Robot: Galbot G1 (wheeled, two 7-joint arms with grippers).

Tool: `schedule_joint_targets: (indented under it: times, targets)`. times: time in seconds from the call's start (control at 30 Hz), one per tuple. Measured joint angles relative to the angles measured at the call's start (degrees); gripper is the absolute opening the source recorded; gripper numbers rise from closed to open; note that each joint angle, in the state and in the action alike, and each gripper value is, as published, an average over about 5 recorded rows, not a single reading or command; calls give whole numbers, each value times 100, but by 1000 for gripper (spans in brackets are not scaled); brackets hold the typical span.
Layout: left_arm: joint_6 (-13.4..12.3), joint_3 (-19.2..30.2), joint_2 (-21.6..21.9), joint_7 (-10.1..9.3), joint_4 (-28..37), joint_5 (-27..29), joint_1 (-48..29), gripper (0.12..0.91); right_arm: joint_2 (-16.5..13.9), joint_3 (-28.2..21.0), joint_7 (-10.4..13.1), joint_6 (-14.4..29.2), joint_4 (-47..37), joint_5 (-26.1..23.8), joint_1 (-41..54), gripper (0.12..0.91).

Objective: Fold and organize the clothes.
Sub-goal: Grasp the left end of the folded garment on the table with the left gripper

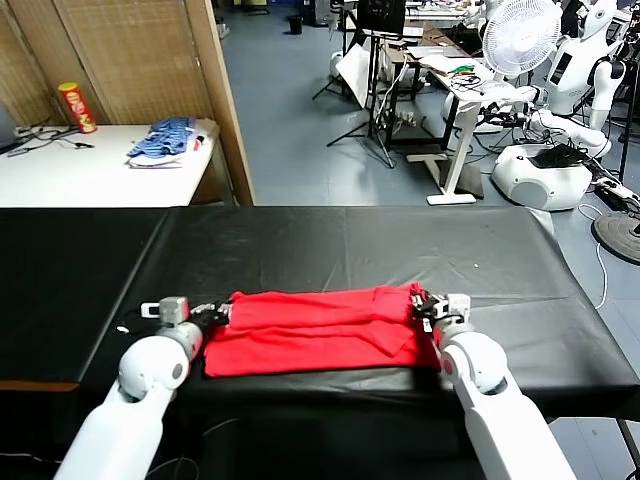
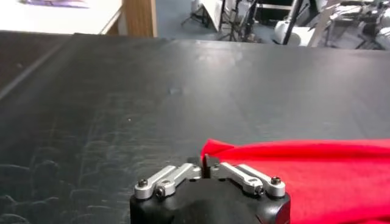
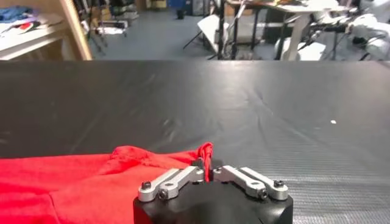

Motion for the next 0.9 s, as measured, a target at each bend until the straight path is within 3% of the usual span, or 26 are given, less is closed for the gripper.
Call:
schedule_joint_targets:
  times: [0.13,0.37,0.5,0.6,0.73,0.83,0.9]
  targets:
    - [-295,10,-98,-34,7,499,51,127,82,-7,121,84,51,-41,-89,135]
    - [-375,36,-176,-59,40,678,-4,126,62,105,2,100,252,-46,-271,146]
    - [-374,37,-133,-94,6,584,-8,144,-35,225,-102,89,476,-69,-400,294]
    - [-369,13,-52,-126,-65,493,19,254,-133,333,-144,82,725,-61,-516,461]
    - [-386,-72,82,-152,-183,350,95,486,-243,472,-107,94,1077,-55,-695,684]
    - [-490,-163,139,-200,-284,239,182,649,-295,552,-69,125,1308,-50,-838,776]
    - [-559,-236,149,-260,-367,115,256,728,-319,591,-76,143,1439,-44,-935,791]
